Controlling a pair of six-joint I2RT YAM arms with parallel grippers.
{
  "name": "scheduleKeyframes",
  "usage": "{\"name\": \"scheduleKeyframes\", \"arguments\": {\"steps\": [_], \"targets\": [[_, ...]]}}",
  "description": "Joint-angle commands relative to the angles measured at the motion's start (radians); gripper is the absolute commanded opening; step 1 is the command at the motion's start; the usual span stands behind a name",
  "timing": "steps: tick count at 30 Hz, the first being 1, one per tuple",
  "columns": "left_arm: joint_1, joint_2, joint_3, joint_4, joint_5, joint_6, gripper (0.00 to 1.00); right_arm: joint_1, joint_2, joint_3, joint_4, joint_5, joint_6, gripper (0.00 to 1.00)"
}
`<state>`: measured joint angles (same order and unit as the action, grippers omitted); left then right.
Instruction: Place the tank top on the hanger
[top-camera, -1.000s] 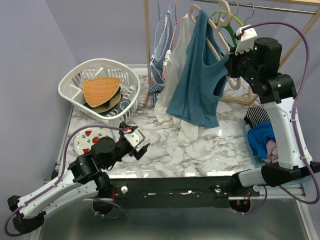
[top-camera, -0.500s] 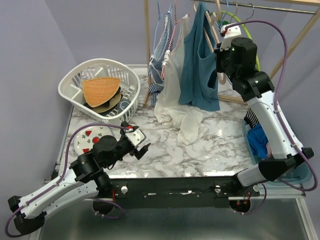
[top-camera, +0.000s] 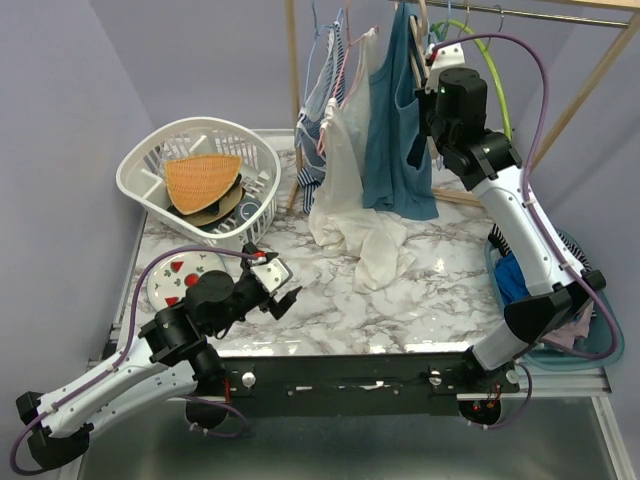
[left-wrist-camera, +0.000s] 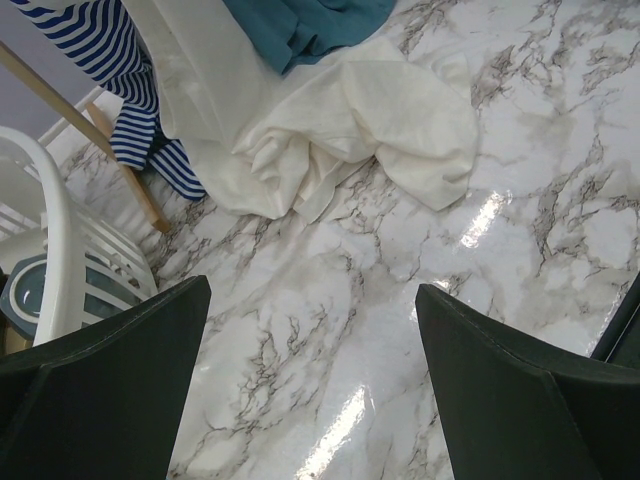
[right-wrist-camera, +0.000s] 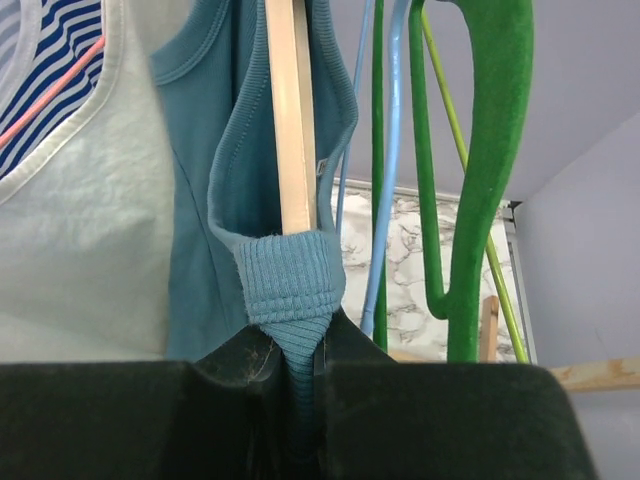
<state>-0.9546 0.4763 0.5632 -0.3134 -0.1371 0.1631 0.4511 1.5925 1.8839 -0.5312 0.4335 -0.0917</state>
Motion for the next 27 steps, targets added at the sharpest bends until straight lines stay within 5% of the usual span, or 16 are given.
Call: {"name": "scheduleKeyframes", "arguments": {"steps": [1, 13, 19, 22, 27], "targets": [[0.010, 0.002, -0.013, 0.030, 0.027, -0.013, 0.99, 0.011, 0.035, 0.058, 0.123, 0.051, -0.003, 0.01], [0.016, 0.001, -0.013, 0.031, 0.030, -0.014, 0.99, 0.023, 0.133, 0.107, 0.132, 0.094, -0.042, 0.01], [0.020, -0.001, -0.009, 0.033, 0.037, -0.019, 0.99, 0.054, 0.104, 0.078, 0.091, -0.018, -0.092, 0.06], [0.022, 0.001, -0.009, 0.033, 0.042, -0.019, 0.99, 0.058, 0.071, 0.063, 0.059, -0.065, -0.091, 0.16], [0.025, -0.001, -0.003, 0.033, 0.048, -0.025, 0.99, 0.058, -0.032, 0.001, 0.019, -0.107, -0.111, 0.52]]}}
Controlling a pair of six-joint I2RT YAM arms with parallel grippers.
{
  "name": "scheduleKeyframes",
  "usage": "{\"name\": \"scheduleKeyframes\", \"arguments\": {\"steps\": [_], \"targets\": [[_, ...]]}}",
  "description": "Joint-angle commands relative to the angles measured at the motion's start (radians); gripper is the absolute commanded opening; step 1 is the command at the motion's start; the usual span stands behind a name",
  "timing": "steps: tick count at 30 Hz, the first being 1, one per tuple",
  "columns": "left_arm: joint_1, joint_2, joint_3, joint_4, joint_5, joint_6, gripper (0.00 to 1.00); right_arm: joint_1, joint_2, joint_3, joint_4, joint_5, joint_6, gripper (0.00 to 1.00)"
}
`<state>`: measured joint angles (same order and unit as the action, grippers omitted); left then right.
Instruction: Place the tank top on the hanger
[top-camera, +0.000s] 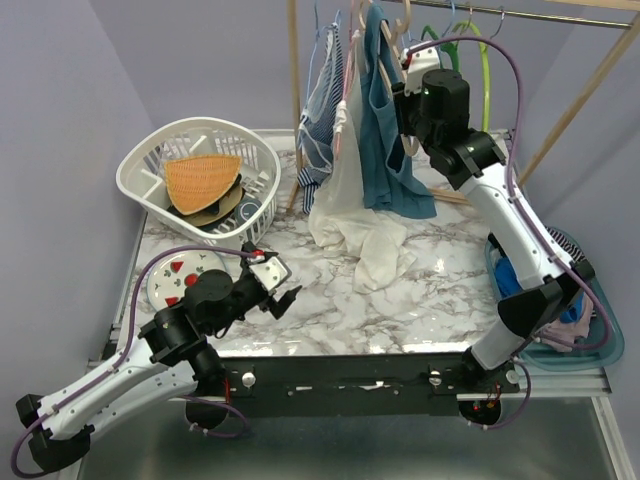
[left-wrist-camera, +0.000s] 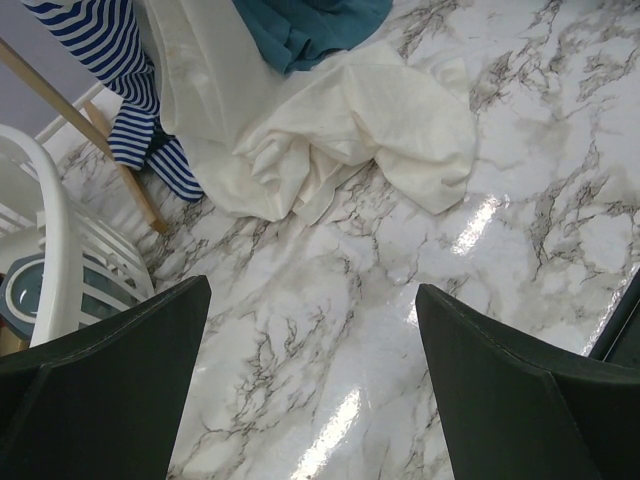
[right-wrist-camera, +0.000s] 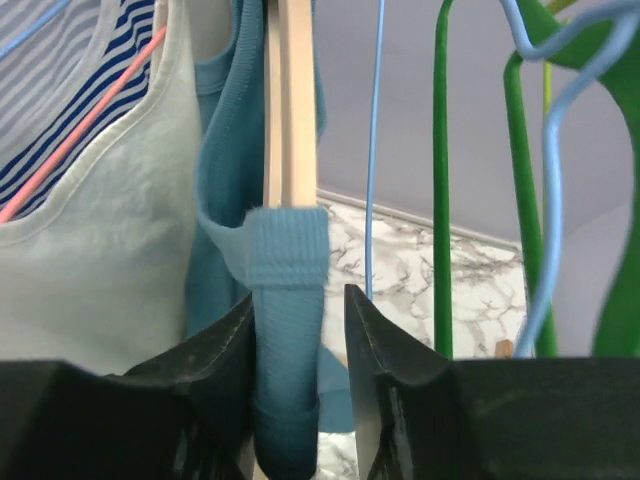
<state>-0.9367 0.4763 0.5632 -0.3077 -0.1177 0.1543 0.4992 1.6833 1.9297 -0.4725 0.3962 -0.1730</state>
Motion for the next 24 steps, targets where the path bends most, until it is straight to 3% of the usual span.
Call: {"name": "scheduleKeyframes", "arguments": {"steps": [1, 2, 3, 8, 11, 17, 24], "targets": [[0.007, -0.002, -0.002, 0.027, 0.029, -0.019, 0.99, 0.010, -0.149, -0.066, -0.040, -0.079, -0.039, 0.58], [0.009, -0.004, 0.001, 0.027, 0.029, -0.025, 0.99, 0.010, -0.209, -0.102, -0.043, -0.118, -0.045, 0.71], [0.010, -0.005, 0.009, 0.028, 0.030, -0.028, 0.99, 0.010, -0.241, -0.130, -0.046, -0.143, -0.054, 0.77], [0.013, -0.010, 0.053, 0.039, 0.035, -0.073, 0.99, 0.010, -0.447, -0.259, -0.066, -0.345, -0.124, 0.99], [0.013, -0.007, 0.098, 0.038, 0.035, -0.125, 0.99, 0.007, -0.582, -0.314, -0.112, -0.454, -0.183, 1.00], [0.015, 0.007, 0.236, -0.005, -0.017, -0.249, 0.99, -0.112, -0.792, -0.388, -0.204, -0.609, -0.215, 1.00], [0.015, 0.007, 0.414, -0.093, -0.166, -0.393, 0.99, -0.241, -0.987, -0.506, -0.238, -0.576, -0.135, 1.00]]}}
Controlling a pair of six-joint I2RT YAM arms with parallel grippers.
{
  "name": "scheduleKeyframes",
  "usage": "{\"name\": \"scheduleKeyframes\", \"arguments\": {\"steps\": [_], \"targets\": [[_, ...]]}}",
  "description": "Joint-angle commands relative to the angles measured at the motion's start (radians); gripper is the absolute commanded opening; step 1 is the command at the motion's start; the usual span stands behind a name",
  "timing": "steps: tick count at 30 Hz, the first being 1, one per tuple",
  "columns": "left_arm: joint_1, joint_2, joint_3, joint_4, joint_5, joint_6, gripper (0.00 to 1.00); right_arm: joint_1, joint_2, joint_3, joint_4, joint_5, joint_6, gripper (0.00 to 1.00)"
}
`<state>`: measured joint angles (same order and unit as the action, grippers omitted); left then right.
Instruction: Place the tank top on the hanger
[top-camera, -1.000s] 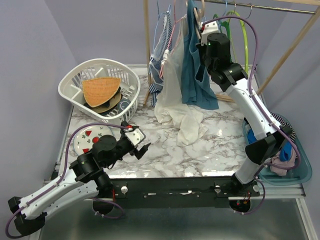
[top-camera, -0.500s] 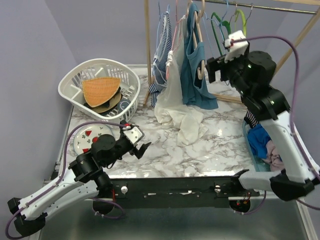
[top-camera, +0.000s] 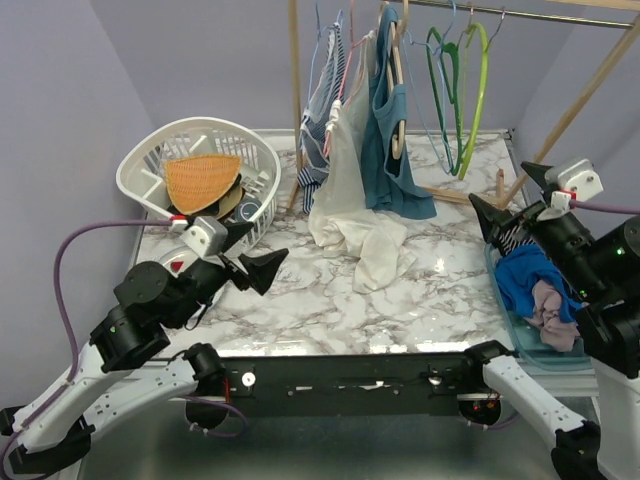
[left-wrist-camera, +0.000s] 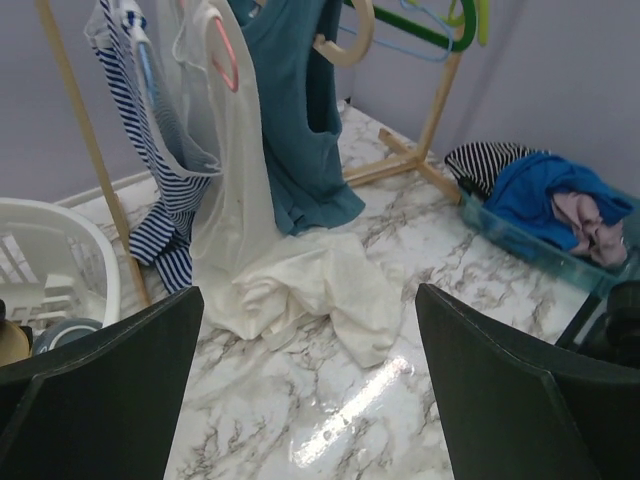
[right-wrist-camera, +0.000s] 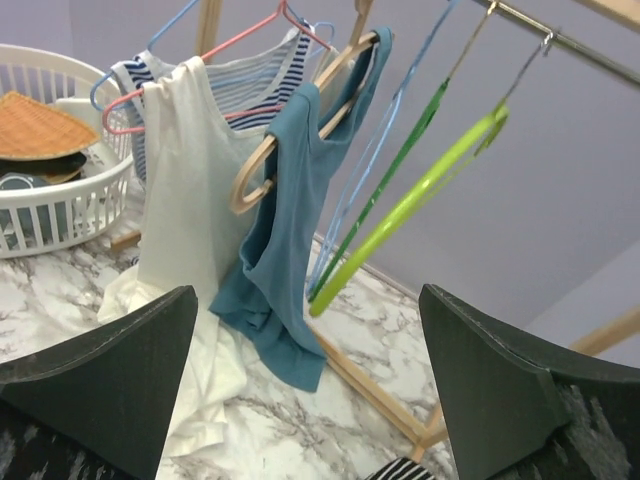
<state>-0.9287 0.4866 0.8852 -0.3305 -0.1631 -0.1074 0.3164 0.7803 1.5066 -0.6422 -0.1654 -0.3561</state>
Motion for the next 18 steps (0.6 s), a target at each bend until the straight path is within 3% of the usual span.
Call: {"name": "scheduleKeyframes", "arguments": {"steps": [1, 7, 18], "targets": [[0.005, -0.003, 0.122, -0.082, -0.140, -0.141, 0.99, -0.082, -0.107, -0.097, -0.070, -0.003, 0.069, 1.00], [0.005, -0.046, 0.181, -0.156, -0.199, -0.199, 0.99, -0.183, -0.210, -0.144, -0.079, 0.158, 0.207, 1.00], [0.005, -0.101, 0.196, -0.260, -0.220, -0.224, 0.99, -0.307, -0.291, -0.163, -0.137, 0.130, 0.247, 1.00]]}}
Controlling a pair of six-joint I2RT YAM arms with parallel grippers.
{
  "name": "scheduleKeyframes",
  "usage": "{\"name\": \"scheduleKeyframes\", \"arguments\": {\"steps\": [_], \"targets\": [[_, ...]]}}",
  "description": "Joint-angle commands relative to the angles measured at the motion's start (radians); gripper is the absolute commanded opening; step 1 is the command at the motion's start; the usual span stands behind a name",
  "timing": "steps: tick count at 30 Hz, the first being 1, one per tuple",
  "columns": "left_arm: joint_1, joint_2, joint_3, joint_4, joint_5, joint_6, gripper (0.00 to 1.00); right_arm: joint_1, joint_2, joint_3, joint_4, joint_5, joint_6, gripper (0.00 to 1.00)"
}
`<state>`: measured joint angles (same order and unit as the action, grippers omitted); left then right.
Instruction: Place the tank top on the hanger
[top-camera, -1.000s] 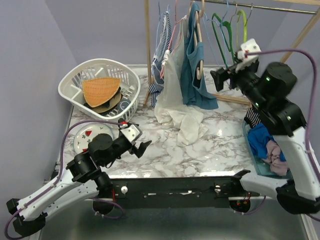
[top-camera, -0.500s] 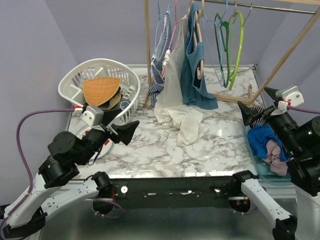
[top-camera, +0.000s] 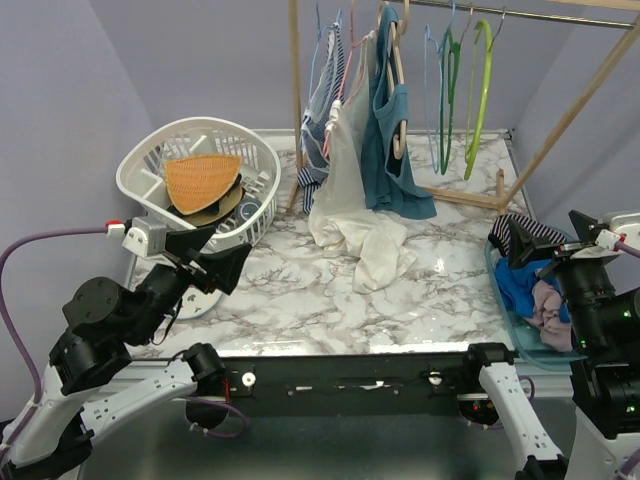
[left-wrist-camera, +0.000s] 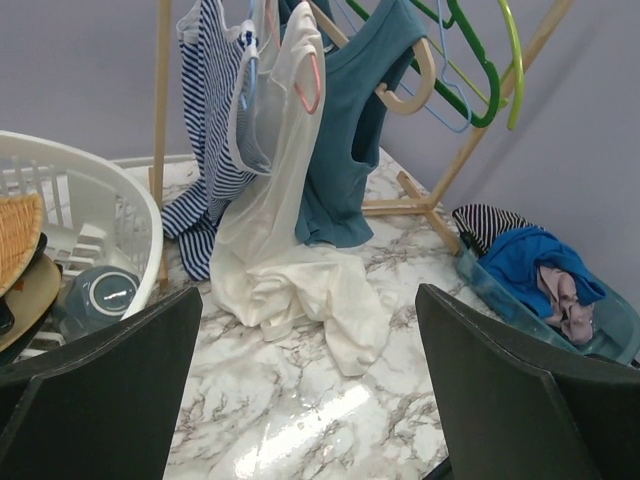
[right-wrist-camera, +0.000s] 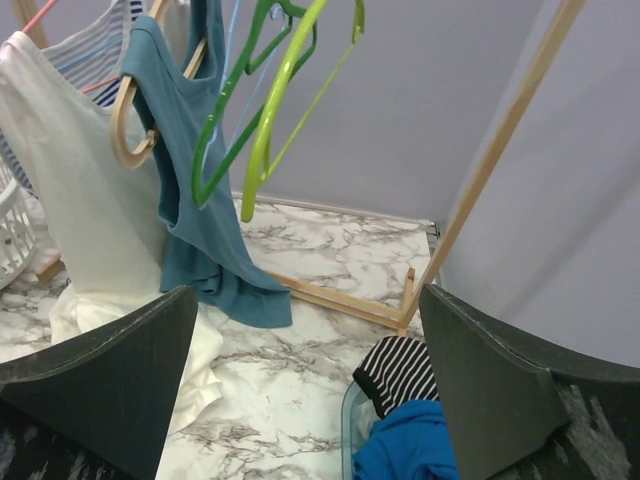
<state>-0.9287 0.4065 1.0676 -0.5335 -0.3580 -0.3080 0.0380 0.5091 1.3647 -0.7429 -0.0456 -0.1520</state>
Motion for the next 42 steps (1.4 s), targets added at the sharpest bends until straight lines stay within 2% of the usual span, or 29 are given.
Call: {"name": "scheduleKeyframes", "arguments": {"steps": [1, 42], "targets": [[0.005, -0.024, 0.014, -0.060, -0.027, -0.022, 0.99, -0.035, -0.021, -0.021, -0.039, 0.007, 0.042, 1.00], [0.005, -0.029, 0.000, -0.051, -0.019, 0.014, 0.99, -0.033, -0.023, -0.033, -0.038, -0.011, 0.020, 1.00]]}}
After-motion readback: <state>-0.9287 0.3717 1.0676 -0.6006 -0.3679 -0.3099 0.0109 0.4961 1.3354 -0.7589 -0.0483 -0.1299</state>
